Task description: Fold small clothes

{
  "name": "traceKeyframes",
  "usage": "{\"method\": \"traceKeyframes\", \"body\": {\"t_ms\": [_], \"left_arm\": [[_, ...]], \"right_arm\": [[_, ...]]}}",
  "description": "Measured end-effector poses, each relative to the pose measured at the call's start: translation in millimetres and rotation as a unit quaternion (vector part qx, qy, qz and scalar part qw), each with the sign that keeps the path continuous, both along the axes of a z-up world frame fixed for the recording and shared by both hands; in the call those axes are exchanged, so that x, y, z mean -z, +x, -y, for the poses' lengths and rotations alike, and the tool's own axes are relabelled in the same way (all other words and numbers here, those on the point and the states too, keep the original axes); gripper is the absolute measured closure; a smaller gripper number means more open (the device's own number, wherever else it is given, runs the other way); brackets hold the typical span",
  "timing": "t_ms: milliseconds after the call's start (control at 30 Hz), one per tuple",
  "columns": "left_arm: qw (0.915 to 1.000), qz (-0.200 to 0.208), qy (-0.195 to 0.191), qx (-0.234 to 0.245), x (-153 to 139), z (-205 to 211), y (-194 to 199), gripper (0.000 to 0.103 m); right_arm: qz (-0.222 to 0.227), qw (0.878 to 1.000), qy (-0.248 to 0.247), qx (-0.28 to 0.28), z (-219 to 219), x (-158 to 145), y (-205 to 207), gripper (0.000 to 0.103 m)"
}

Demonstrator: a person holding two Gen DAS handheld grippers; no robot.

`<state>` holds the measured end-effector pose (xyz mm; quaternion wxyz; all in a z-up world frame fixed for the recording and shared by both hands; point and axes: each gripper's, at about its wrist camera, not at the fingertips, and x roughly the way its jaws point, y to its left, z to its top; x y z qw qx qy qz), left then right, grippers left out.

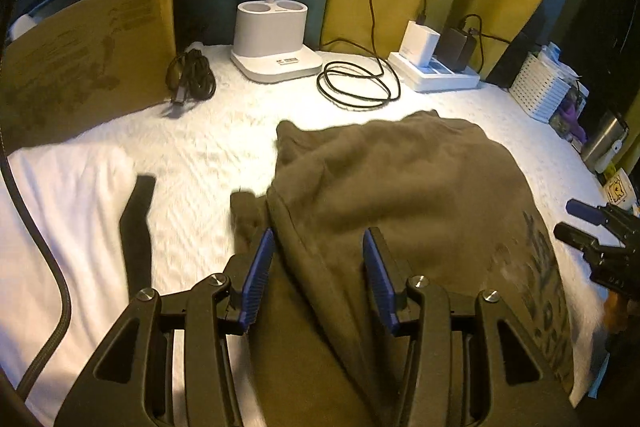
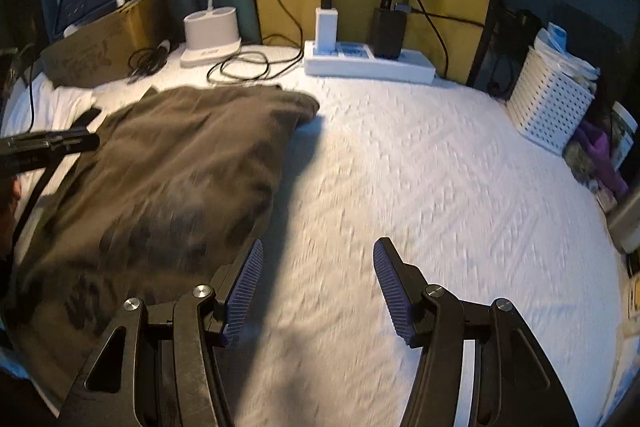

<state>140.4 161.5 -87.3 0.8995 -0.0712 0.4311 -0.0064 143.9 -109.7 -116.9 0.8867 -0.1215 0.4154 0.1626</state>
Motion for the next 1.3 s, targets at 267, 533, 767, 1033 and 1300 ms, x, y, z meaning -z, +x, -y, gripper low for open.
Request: {"method": "traceKeyframes", "body": {"t_ms": [267, 533, 767, 1033, 1300], "left_arm": [[0.9989, 0.004, 0.022, 0.040, 7.7, 1.4, 29.5, 0.058], [0.9983, 0.027, 0.042, 0.031, -1.4, -3.7, 30.8, 0.098], [0.9982, 0.037, 0.044, 0.017, -10.8, -14.3, 31.9, 0.098], [0.9984, 0.034, 0.041, 0.018, -11.2, -17.3, 29.1, 0.098], [0.9987, 0.016, 0.048, 0.001, -0.8, -30.3, 33.6, 0.098]], "right_arm": [[-0.002, 1.000, 0.019, 0.003, -9.3, -4.8, 46.9, 0.043], [-0.037, 0.996, 0.076, 0.008, -16.1, 2.1, 91.4, 0.043], [-0.077, 0.990, 0.120, -0.002, -29.4, 10.5, 120.4, 0.043], [-0.116, 0.980, 0.156, -0.036, -49.2, 29.9, 151.1, 0.090], [-0.053, 0.991, 0.096, -0.070, -74.3, 16.9, 159.9, 0.091]]}}
